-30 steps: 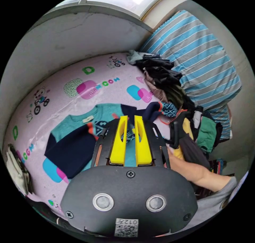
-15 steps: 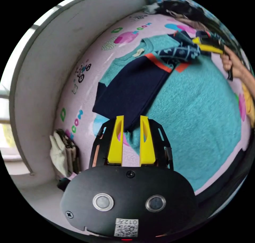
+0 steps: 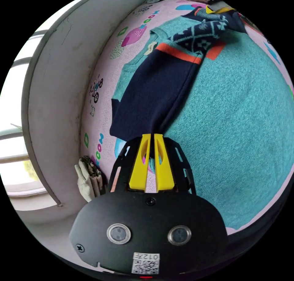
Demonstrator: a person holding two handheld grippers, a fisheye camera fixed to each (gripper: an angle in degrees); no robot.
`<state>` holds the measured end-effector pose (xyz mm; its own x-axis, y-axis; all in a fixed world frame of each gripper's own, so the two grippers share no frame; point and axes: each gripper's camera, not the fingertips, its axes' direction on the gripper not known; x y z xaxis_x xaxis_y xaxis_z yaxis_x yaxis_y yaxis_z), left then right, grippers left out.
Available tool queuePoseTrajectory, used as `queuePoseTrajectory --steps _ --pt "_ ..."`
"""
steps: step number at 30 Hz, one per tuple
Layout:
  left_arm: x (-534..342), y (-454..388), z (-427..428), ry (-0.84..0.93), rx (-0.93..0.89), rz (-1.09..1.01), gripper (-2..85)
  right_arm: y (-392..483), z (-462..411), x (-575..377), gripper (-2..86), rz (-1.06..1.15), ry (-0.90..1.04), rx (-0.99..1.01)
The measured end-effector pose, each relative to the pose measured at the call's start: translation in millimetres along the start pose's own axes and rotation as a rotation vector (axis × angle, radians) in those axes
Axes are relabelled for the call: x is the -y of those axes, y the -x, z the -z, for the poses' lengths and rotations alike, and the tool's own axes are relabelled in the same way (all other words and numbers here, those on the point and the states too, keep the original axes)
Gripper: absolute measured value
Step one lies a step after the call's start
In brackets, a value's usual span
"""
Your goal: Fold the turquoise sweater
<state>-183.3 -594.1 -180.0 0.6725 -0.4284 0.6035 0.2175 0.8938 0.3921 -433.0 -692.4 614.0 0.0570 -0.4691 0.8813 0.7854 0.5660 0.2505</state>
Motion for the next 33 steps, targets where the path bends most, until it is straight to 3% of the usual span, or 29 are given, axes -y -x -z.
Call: queuePoseTrajectory --steps 5,7,12,15,20,23,26,28,33 --pt "-58.9 71.1 18.3 -0.244 -0.213 0.353 0.3 -11.0 59.4 -6.6 -0.8 -0.035 -0.257 0.272" --pt "-85.2 82.0 4.5 -0.217 -0.215 0.411 0.2 -26.2 62.9 -18.5 -0.9 -0.056 -0.308 0.268" --pt "-92.5 52.6 -25.6 -0.109 -0.194 0.240 0.1 -64.8 -10.4 -52.2 -0.9 -0.151 -0.036 0.172" --pt "-94.6 52.1 -28.4 -0.107 -0.158 0.225 0.2 -77.8 -19.7 -67.2 -0.8 -0.216 -0.057 0.229" --pt "-105.8 71.6 -30.5 -0.137 -0.179 0.289 0.3 -63.1 -3.0 -59.2 -0.8 -0.130 -0.103 0.176" --pt "-113.8 67.9 -42.3 -0.103 -0.209 0.258 0.4 -65.9 -15.7 -63.4 -0.8 -0.137 -0.031 0.119" --pt "-138.2 92.7 -41.2 -0.173 -0.335 0.383 0.6 -69.3 -21.4 -71.4 -0.8 -0.130 -0.031 0.128" --pt "-164.8 126.6 -41.3 -0.263 -0.512 0.542 0.6 -69.6 -21.5 -73.6 -0.8 -0.121 -0.031 0.127" --pt "-183.1 173.6 -43.0 -0.389 -0.521 0.774 0.7 -61.7 -20.1 -76.2 -0.8 -0.050 -0.015 0.073"
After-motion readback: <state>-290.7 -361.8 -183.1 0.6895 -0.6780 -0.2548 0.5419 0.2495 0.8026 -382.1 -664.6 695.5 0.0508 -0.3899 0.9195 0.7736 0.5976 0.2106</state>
